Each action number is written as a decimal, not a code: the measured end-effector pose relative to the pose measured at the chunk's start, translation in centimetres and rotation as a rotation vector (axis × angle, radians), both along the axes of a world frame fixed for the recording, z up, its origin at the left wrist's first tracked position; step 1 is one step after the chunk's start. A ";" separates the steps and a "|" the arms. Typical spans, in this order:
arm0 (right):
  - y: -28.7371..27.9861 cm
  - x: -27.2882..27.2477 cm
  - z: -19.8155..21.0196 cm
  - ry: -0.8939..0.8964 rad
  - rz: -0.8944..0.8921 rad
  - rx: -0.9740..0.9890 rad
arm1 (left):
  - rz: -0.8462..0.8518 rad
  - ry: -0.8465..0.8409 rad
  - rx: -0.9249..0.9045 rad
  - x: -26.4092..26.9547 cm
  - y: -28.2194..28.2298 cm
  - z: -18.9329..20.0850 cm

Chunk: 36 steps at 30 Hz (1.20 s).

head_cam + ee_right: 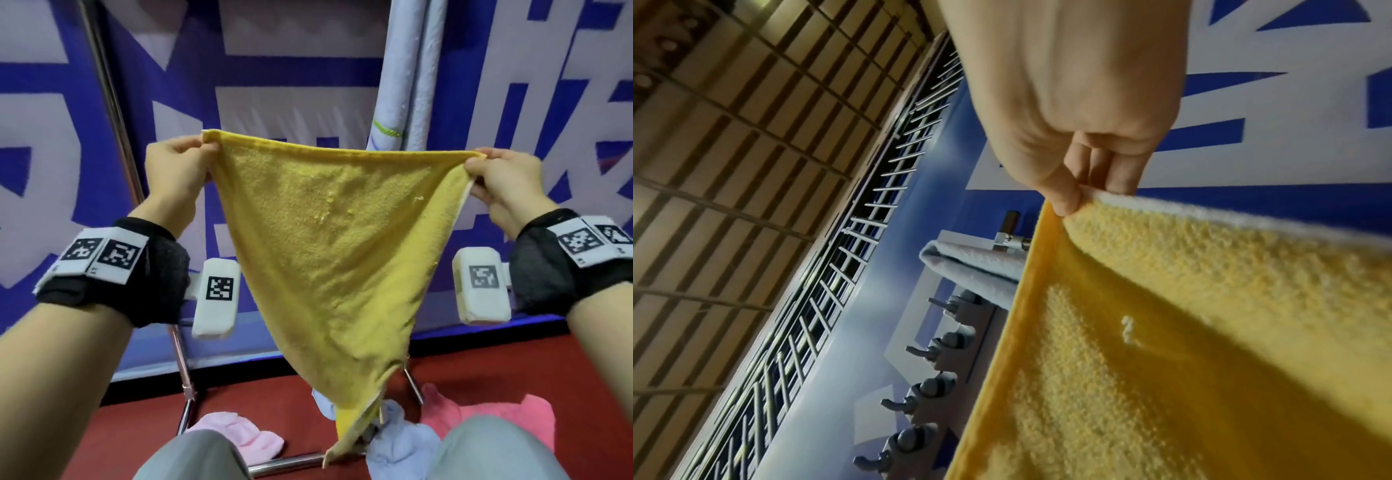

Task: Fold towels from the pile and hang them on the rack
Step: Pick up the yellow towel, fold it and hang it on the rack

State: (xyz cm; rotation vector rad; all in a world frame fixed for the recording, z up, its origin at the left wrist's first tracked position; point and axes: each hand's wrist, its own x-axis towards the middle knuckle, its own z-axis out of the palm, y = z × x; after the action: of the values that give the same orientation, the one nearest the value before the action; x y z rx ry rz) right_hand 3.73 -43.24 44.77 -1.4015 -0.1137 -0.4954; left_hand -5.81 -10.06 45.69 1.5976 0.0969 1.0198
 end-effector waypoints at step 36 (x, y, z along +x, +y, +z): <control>2.2 -1.7 5.3 0.186 0.087 -0.137 | 0.043 0.228 -0.214 -2.0 1.3 3.6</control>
State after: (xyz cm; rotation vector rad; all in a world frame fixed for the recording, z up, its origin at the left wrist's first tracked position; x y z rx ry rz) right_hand 2.08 -41.07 50.11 -1.5624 -0.0588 -0.2875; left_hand -7.84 -8.73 49.31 1.5142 0.3852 0.8271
